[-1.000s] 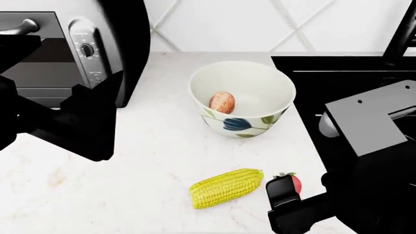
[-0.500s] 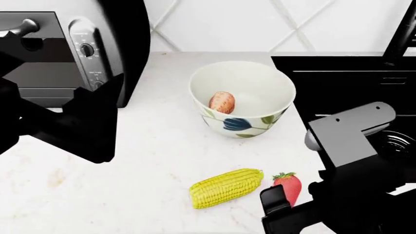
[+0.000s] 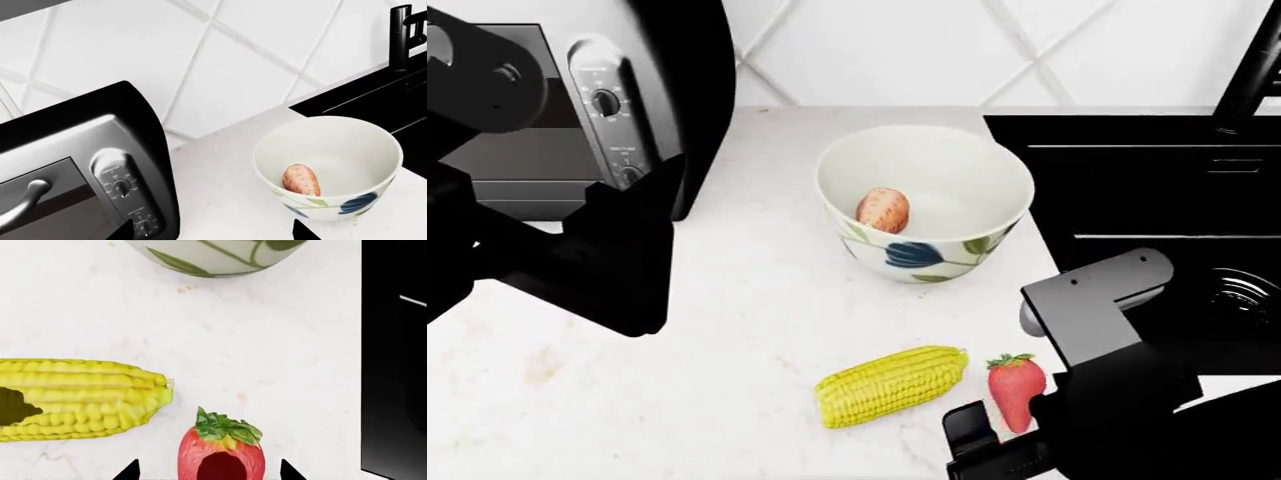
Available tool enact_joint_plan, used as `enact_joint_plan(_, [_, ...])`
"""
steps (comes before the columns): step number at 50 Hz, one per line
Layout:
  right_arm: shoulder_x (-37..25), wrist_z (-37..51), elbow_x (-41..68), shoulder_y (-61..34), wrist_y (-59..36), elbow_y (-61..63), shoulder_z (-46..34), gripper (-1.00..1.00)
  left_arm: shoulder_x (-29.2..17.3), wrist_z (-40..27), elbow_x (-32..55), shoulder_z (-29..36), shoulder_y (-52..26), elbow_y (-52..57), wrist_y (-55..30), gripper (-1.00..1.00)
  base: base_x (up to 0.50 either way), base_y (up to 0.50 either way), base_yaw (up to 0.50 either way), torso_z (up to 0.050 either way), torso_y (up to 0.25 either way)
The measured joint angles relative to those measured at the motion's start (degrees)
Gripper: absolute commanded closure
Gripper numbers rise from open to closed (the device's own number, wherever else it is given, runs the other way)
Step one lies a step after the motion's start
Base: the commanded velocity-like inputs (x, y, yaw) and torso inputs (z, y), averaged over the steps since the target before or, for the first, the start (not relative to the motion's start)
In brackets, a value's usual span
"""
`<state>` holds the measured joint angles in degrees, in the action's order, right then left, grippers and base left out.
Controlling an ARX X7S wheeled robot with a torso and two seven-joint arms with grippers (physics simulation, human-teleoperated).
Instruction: There is a mixed pile of frozen fruits and vegetables on the counter. Locate all the frozen vegetables and place the items in a bowl on the counter. Take all the frozen fruits and defrost them in a running sink.
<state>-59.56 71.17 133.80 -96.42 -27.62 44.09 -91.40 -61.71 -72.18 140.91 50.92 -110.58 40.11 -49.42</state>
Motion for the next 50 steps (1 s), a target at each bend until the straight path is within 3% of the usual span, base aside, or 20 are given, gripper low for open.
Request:
enact_joint_plan(14, [-0.1,-1.3,-1.9,1.3,-0.1,0.1,0.1,-1.0,0.0,-0.2,0.2,0.0,-0.2,-0.1,-0.1,-1.0,0.0,0.0,0.0,0.0,0.0])
enact_joint_plan(15, [-0.1,-1.4,-2.0,1.3,-0.1,0.1,0.1,1.0,0.1,-0.2,0.2,0.0,-0.2,-0.1,-0.1,-1.0,0.0,0.0,0.0,0.0,0.0])
enact_joint_plan(36, [-1.7,0.1,-3.5,0.5,-1.9,0.8,-0.4,1.0,-0.1,-0.3,0.5,0.1,-0.4,-0.1,-0.2,-1.0,0.0,0.0,0.0,0.0,0.0])
enact_joint_plan(50, [-5.5,3.6,4.4,-8.5,-4.9,3.5,3.9,1.0,-0.4,-0.2,0.6,0.0,-0.1,0.3,0.1,-1.0,0.0,0.0,0.0,0.0,0.0])
